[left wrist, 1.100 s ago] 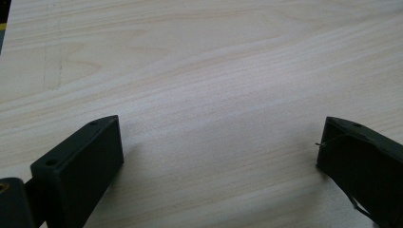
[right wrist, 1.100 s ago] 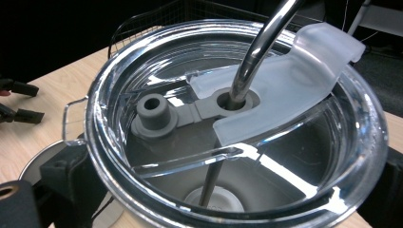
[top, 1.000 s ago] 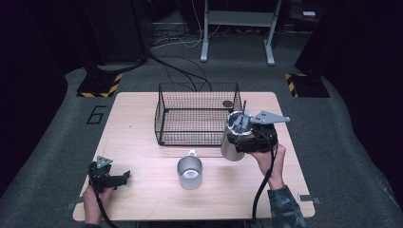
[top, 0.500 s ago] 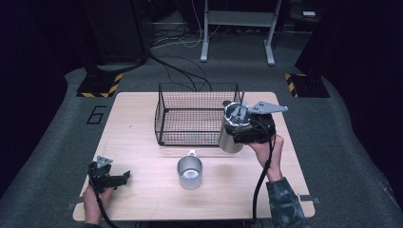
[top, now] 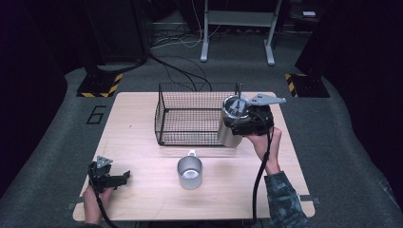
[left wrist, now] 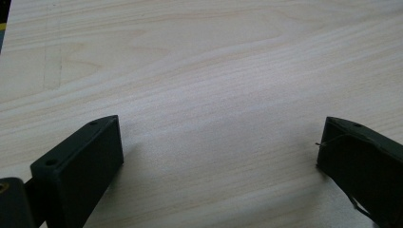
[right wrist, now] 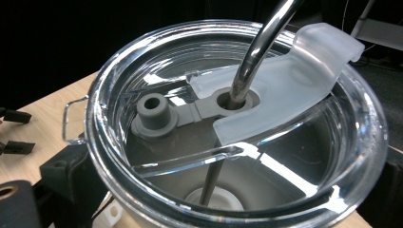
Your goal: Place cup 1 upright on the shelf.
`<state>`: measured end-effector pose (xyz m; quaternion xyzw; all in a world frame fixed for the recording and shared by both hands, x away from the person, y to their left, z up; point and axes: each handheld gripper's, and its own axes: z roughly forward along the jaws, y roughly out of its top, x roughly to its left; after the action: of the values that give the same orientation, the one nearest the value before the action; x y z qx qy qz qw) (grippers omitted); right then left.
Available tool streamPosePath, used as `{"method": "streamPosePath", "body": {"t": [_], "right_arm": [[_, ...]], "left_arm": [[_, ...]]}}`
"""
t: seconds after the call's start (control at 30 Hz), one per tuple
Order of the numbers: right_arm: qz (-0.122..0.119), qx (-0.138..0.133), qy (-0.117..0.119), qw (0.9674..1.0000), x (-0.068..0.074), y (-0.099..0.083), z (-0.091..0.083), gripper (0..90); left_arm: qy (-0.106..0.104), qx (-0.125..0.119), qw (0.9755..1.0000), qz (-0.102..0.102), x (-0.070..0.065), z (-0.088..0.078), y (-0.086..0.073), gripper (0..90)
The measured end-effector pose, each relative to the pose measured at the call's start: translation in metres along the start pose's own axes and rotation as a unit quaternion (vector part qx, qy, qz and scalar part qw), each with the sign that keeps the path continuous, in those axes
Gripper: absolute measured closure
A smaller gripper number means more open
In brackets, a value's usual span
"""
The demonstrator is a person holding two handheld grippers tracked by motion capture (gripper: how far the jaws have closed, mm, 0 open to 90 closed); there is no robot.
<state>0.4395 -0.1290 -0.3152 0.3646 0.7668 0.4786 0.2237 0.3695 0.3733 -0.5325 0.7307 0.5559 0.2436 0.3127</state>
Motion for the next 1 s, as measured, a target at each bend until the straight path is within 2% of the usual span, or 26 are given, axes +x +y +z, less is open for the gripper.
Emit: {"method": "streamPosePath", "body": {"t": [0.47,0.83,1.0], "right_arm": [[-0.004,-0.004,-0.011,0.9999,-0.008,0.022,0.011,3.4],[-0.008,0.002,-0.019,0.9998,-0.014,0.035,0.030,3.4],[-0.012,0.014,-0.031,0.9993,-0.016,0.037,0.042,3.4]], "left_arm": [[0.000,-0.002,1.0000,-0.002,0.000,0.000,0.000,1.2],[0.000,0.000,1.0000,0.000,0.000,0.000,0.000,1.2],[0.000,-0.002,1.0000,-0.003,0.000,0.000,0.000,1.2]]}}
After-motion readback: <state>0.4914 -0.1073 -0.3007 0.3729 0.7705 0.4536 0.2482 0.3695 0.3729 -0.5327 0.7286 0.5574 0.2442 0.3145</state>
